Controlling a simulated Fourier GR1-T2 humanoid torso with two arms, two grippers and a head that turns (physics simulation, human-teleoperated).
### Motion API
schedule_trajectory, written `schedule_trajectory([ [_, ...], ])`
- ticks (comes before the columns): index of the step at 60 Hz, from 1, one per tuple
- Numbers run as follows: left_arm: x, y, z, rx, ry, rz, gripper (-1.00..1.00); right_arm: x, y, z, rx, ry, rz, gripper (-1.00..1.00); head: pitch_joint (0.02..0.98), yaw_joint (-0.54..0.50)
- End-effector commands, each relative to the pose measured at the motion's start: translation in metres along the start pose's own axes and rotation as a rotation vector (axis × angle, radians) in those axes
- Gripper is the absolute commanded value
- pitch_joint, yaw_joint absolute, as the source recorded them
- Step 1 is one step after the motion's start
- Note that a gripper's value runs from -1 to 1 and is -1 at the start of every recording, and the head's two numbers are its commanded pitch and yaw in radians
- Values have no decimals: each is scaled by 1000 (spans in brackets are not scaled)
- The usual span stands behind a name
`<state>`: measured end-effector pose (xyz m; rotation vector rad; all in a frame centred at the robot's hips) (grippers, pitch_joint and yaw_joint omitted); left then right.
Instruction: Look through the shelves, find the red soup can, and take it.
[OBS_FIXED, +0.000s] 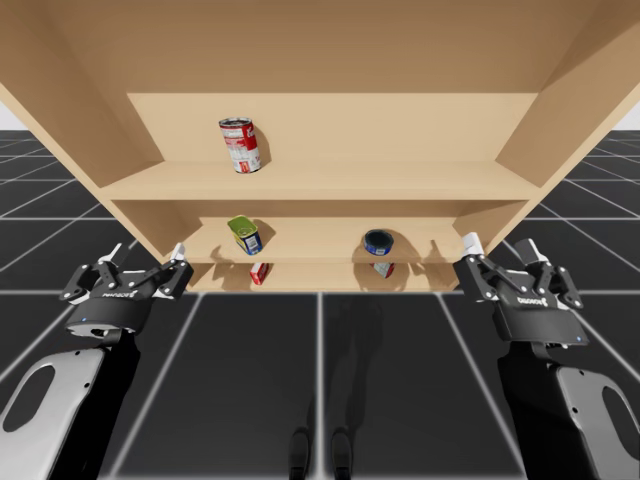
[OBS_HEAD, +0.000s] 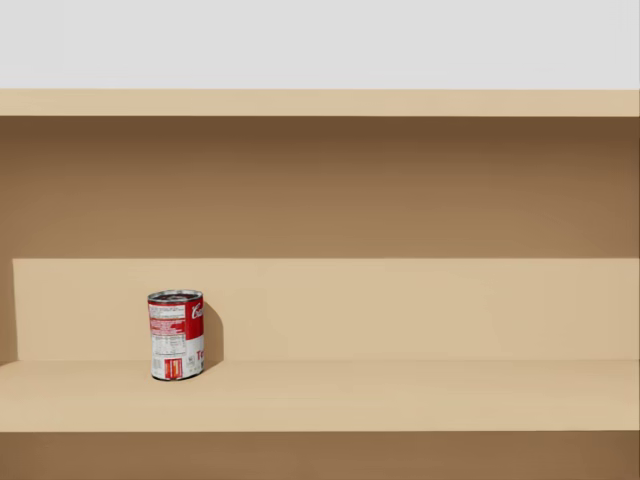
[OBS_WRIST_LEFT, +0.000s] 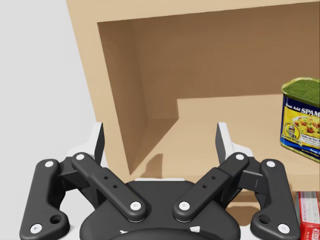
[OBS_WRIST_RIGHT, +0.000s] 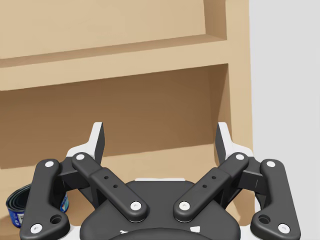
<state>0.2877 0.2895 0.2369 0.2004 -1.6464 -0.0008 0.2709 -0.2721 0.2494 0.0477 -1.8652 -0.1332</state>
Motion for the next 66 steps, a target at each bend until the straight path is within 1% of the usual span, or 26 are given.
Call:
schedule_trajectory([
  [1,0,0,0,-1,0,-1,-1000,0,1,3,-12,-13,-18,-1000,85,-7],
  [3,0,0,0,-1,0,-1,-1000,1,1,3,0,-24,1,-1000,87,-7],
  [5,0,0,0,-1,0,-1,-1000,1,1,3,5,-21,-20,-1000,89,-6],
  [6,0,0,0,0,0,-1,-1000,1,1,2,7,-22,-20,-1000,90,-6],
  [7,0,0,0,0,0,-1,-1000,1,0,2,5,-21,-16,-1000,91,-6],
  [8,0,0,0,0,0,0,-1000,1,-1,1,2,-15,-1,-1000,94,-4],
  [13,0,0,0,0,1,0,-1000,2,-2,1,9,-7,-13,-1000,108,14],
  [26,1,0,0,0,-1,2,-1000,2,-1,1,8,-3,-5,-1000,174,155],
  [29,1,1,1,-1,-2,6,-1000,1,-1,1,11,-2,-3,-1000,191,189],
  [32,4,3,2,3,-20,19,-1000,1,-1,0,12,-1,-1,-1000,202,213],
  [42,11,1,7,1,-33,35,-1000,0,-1,0,18,3,1,-1000,216,233],
  [47,20,-4,13,-39,-32,45,-1000,0,0,0,20,4,1,-1000,217,233],
  [49,22,-5,16,-45,-32,42,-1000,0,0,0,21,5,3,-1000,216,232],
  [50,28,-7,20,-59,-30,44,-1000,0,0,0,23,6,4,-1000,215,230],
  [53,34,-9,24,-77,-29,50,-1000,-1,0,0,24,6,5,-1000,215,229],
  [54,40,-11,29,-97,-33,59,-1000,-1,1,0,26,8,6,-1000,214,229],
  [59,53,-15,38,-154,-29,71,-1000,-2,1,0,28,11,8,-1000,213,228],
  [63,68,-19,46,-200,-24,47,-1000,-2,2,0,30,12,10,-1000,215,225],
  [66,76,-21,50,-232,-26,45,-1000,-2,2,0,30,13,11,-1000,216,225],
])
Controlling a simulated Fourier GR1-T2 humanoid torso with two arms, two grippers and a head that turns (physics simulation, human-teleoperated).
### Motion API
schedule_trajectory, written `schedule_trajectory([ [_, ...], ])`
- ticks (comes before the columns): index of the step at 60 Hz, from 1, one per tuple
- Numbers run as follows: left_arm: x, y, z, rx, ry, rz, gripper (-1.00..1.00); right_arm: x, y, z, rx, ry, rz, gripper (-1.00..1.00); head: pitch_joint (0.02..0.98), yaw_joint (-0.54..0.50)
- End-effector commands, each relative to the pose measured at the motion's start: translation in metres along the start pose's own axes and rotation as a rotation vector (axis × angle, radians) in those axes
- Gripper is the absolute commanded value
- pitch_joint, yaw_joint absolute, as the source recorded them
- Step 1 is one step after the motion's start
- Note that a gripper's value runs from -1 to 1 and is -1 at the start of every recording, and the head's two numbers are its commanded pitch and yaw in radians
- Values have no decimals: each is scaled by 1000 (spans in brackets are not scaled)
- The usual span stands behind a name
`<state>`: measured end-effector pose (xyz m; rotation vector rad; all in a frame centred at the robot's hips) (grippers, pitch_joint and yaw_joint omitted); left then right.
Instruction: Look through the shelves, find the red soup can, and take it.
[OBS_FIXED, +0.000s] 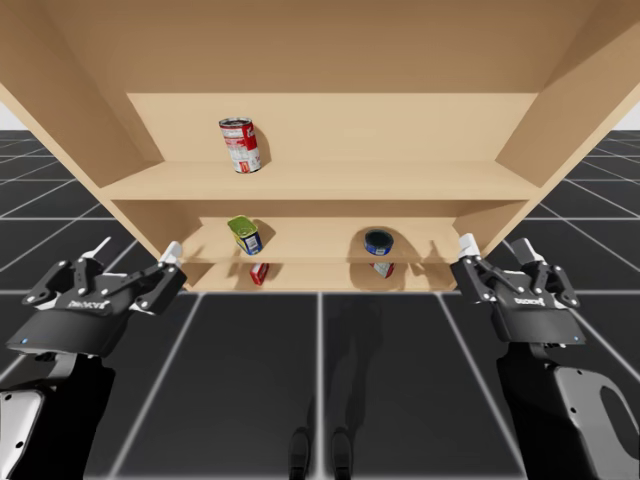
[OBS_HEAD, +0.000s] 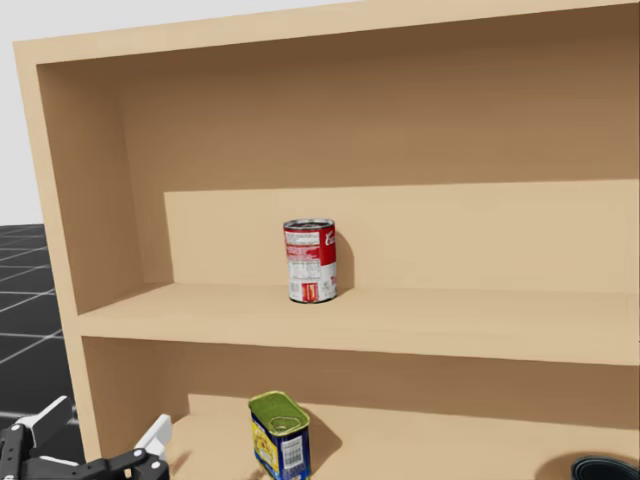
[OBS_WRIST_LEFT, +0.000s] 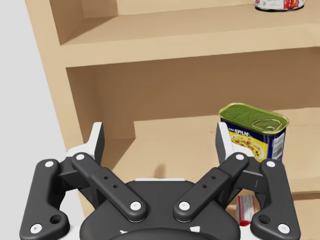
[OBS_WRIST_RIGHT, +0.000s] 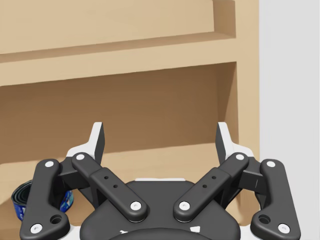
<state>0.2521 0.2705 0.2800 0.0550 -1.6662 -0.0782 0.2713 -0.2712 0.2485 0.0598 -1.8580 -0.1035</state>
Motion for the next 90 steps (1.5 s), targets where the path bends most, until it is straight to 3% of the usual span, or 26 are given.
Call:
schedule_trajectory([
  [1,36,-17,17,-129,-3,-10,-1000,-1,1,0,3,3,4,-1000,217,225],
  [16,82,-25,19,-278,-18,50,-1000,-2,0,1,-3,3,12,-1000,224,225],
  [24,96,-30,7,-285,-14,47,-1000,-3,1,1,-2,4,16,-1000,233,230],
  [42,103,-40,-41,-278,37,63,-1000,-3,1,1,-2,6,19,-1000,240,236],
  [54,105,-56,-75,-269,78,61,-1000,-3,-1,1,-8,3,19,-1000,242,231],
  [75,96,-83,-118,-221,129,36,-1000,-1,-4,1,-15,-2,20,-1000,244,218],
  [90,94,-93,-138,-180,141,45,-1000,0,-6,1,-20,-5,21,-1000,248,213],
])
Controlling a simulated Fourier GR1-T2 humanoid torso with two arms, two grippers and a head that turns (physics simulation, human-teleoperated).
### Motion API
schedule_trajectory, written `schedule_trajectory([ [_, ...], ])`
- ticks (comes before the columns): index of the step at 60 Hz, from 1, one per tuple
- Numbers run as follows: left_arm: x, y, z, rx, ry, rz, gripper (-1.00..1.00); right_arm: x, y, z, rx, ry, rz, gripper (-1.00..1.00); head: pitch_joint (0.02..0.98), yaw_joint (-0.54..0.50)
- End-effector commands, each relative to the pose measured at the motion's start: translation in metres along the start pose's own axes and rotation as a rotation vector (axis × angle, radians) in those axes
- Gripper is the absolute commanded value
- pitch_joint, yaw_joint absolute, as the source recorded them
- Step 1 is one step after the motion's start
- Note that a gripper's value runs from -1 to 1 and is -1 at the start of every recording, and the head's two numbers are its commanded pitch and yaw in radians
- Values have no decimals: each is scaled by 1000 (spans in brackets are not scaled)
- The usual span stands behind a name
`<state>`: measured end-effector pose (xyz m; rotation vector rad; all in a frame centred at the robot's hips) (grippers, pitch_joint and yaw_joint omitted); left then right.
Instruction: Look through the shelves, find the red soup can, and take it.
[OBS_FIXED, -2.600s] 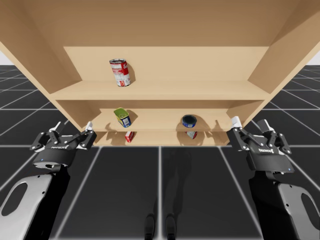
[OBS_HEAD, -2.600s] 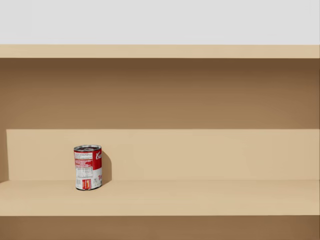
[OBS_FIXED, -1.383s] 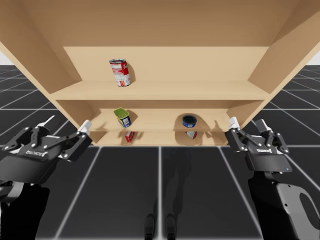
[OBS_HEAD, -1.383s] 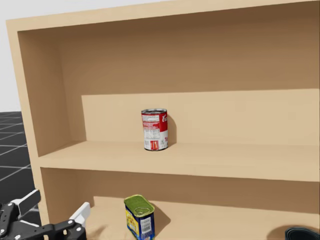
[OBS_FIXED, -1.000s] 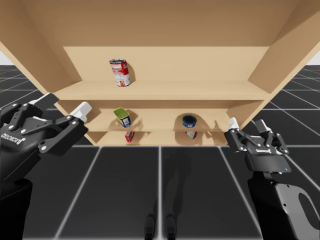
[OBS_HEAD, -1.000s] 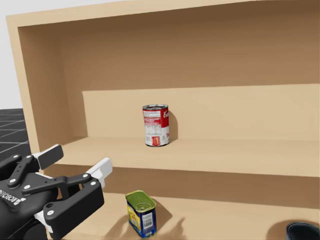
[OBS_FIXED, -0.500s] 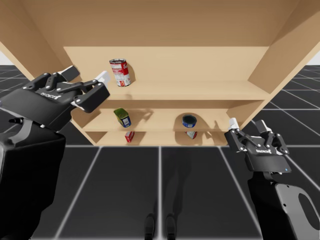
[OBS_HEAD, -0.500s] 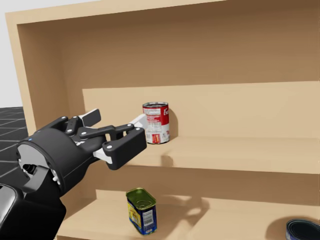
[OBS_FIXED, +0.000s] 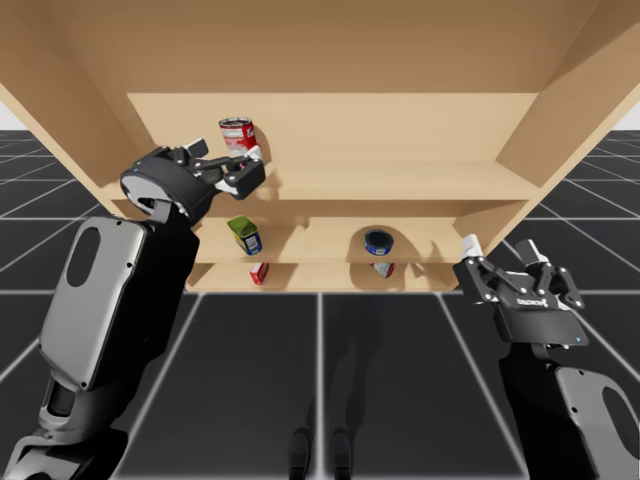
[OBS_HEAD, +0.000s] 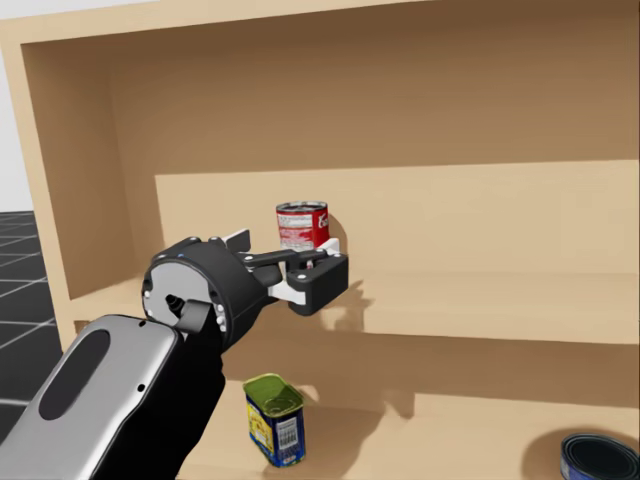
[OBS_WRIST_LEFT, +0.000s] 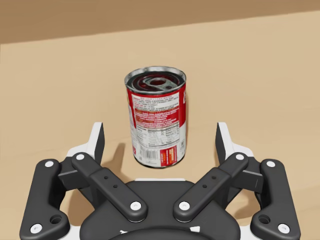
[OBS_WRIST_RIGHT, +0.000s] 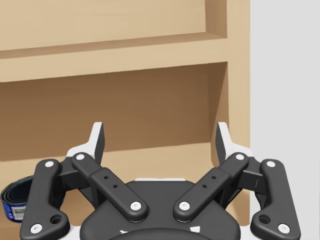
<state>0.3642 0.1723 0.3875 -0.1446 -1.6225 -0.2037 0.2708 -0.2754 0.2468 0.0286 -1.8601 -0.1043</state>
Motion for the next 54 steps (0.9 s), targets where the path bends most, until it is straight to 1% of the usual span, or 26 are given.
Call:
schedule_trajectory([
  [1,-10,-2,-17,33,115,-2,-1000,1,-2,0,-3,-2,1,-1000,248,212],
  [19,-8,-5,-31,58,108,2,-1000,2,-4,0,-8,-4,2,-1000,252,205],
  [28,-8,-8,-38,69,102,-13,-1000,2,-4,0,-8,-3,5,-1000,252,202],
  [30,-9,-8,-39,74,102,-24,-1000,2,-4,0,-7,-3,6,-1000,252,201],
  [36,-10,-7,-41,72,102,-22,-1000,2,-5,0,-9,-3,4,-1000,251,200],
  [37,-10,-7,-41,72,99,-24,-969,3,-5,0,-9,-4,4,-1000,251,199],
  [38,-10,-7,-41,73,98,-24,-790,3,-5,0,-10,-4,5,-1000,251,199],
  [39,-10,-7,-41,74,97,-24,-549,3,-5,0,-10,-4,5,-1000,251,198],
  [40,-10,-7,-41,75,95,-25,-366,3,-5,0,-10,-4,5,-1000,251,198],
  [41,-9,-7,-40,77,93,-26,112,3,-5,0,-10,-4,5,-1000,252,198],
  [43,-9,-7,-40,78,87,-29,475,2,-5,0,-10,-3,5,-1000,252,198],
  [44,-9,-7,-39,76,85,-32,831,2,-5,0,-9,-3,6,-1000,253,198],
  [48,-8,-8,-37,72,80,-31,875,2,-5,0,-8,-3,7,-1000,253,198],
  [50,-7,-8,-36,66,75,-35,944,2,-5,0,-8,-3,8,-1000,253,199],
  [54,-6,-9,-34,54,64,-32,943,2,-5,0,-9,-2,8,-1000,253,198],
])
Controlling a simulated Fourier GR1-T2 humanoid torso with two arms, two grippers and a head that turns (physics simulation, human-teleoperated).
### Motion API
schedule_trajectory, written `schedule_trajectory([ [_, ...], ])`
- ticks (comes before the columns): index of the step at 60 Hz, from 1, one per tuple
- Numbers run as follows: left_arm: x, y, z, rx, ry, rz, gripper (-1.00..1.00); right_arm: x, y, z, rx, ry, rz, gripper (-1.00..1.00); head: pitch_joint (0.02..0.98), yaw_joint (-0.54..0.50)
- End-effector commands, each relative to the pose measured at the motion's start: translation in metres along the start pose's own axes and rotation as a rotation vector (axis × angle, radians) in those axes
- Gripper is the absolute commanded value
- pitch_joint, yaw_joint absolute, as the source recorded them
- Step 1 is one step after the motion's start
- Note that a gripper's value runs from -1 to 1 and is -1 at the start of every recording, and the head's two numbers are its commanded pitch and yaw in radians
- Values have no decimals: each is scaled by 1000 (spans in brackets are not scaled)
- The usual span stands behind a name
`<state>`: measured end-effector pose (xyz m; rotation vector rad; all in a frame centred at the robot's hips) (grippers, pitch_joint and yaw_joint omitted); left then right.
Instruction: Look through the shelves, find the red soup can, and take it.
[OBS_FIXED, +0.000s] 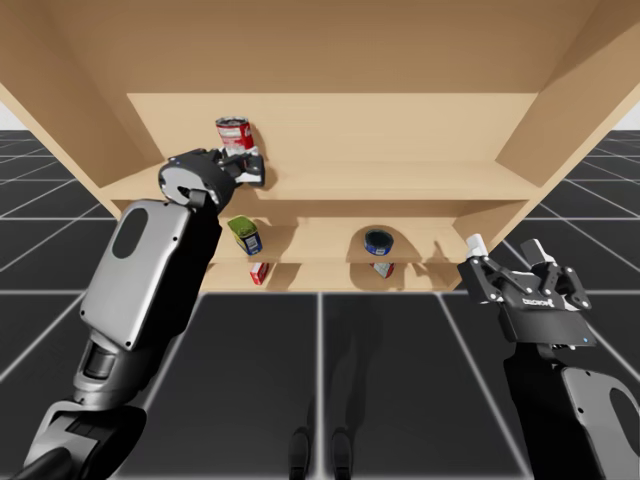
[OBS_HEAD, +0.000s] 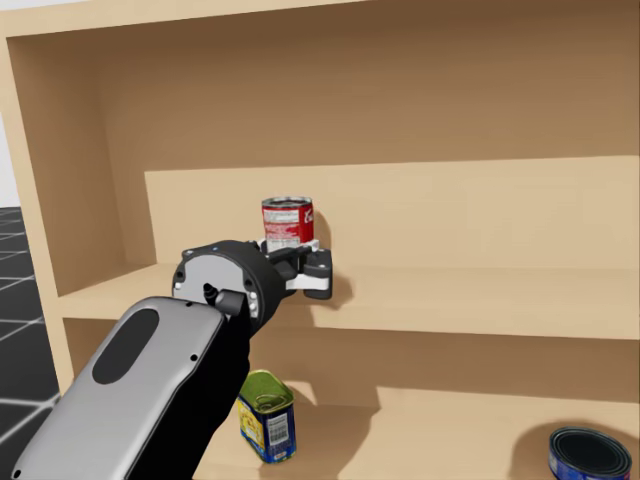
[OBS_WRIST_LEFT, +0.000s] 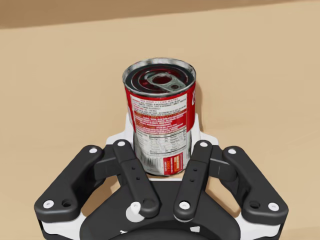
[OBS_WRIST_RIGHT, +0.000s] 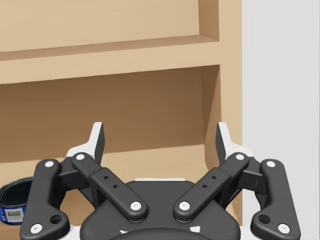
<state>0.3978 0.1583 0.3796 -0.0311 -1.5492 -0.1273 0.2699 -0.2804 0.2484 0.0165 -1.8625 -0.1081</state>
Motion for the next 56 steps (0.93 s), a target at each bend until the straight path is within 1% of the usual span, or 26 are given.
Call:
schedule_trajectory([
  [1,5,-2,3,-69,-23,-7,935,0,0,0,0,0,1,-1000,252,199],
  [3,6,-2,6,-72,-32,-5,927,0,0,0,0,0,1,-1000,252,200],
  [6,7,-2,9,-76,-49,-11,908,0,0,0,-1,0,1,-1000,252,199],
  [8,8,-2,12,-80,-56,-8,922,0,-1,0,-1,0,1,-1000,252,198],
  [14,13,-1,22,-83,-86,-16,964,0,-1,0,-3,-1,1,-1000,253,198],
  [22,20,0,41,-92,-120,-20,958,0,-1,0,-2,-1,2,-1000,252,198],
  [28,23,2,59,-94,-146,-36,945,0,-1,0,-2,0,3,-1000,253,201],
  [30,24,2,63,-94,-151,-41,968,0,-1,0,-2,0,3,-1000,253,202],
  [37,25,6,82,-95,-172,-51,949,-1,0,0,0,0,4,-1000,253,202],
  [42,25,9,96,-91,-182,-57,964,-1,0,0,0,1,4,-1000,251,203],
  [50,21,18,120,-65,-204,-88,979,-1,0,0,-1,1,4,-1000,251,203],
  [53,20,20,126,-61,-209,-92,958,-1,0,0,-1,1,5,-1000,252,203],
  [55,19,22,132,-60,-213,-94,992,-1,0,0,-1,1,4,-1000,252,202],
  [56,19,23,136,-60,-214,-96,977,-1,0,0,-1,1,5,-1000,253,202],
])
